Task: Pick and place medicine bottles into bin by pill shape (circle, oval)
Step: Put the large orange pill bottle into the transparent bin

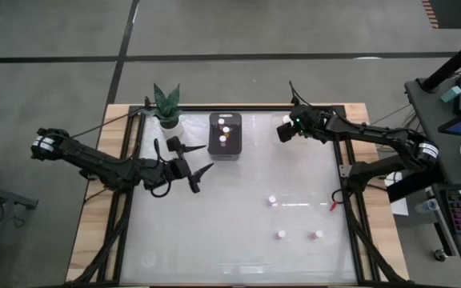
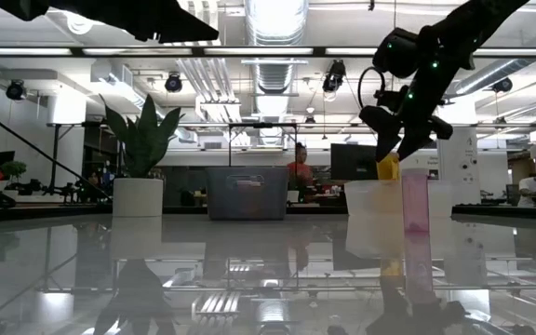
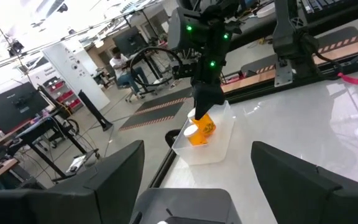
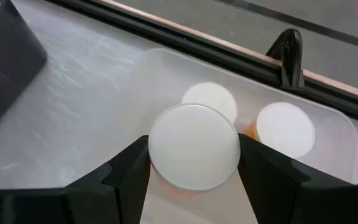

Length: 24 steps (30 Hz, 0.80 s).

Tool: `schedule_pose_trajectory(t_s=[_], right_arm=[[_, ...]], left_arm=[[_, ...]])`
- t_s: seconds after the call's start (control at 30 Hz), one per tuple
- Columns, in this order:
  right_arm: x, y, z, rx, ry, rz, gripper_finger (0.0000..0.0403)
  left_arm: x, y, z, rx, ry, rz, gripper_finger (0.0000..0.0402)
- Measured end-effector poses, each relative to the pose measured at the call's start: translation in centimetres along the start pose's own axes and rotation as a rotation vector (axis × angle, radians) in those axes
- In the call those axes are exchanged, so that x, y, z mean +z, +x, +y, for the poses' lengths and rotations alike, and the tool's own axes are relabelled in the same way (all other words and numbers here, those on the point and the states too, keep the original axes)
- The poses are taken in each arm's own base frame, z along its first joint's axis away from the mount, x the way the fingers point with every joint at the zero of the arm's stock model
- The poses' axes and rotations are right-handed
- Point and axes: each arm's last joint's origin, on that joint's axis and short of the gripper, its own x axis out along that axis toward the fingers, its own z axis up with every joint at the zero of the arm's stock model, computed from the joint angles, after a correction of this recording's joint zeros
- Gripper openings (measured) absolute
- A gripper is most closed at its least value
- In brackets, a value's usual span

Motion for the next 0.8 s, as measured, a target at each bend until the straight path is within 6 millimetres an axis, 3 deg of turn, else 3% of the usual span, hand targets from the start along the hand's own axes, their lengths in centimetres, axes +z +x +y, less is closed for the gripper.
schedule_pose_trajectory(t_s=[0.43, 0.8], right_arm=[[-2.0, 1.7, -0.3, 0.052, 0.061, -0.116, 0.0212], [-3.7, 2.4, -0.9, 0.012, 0.048, -0.096, 0.0212]], left_arm=[[-0.1, 0.2, 0.2, 0.01, -0.001, 0.005, 0.0279], [-0.1, 0.2, 0.2, 0.011, -0.001, 0.005, 0.0279]])
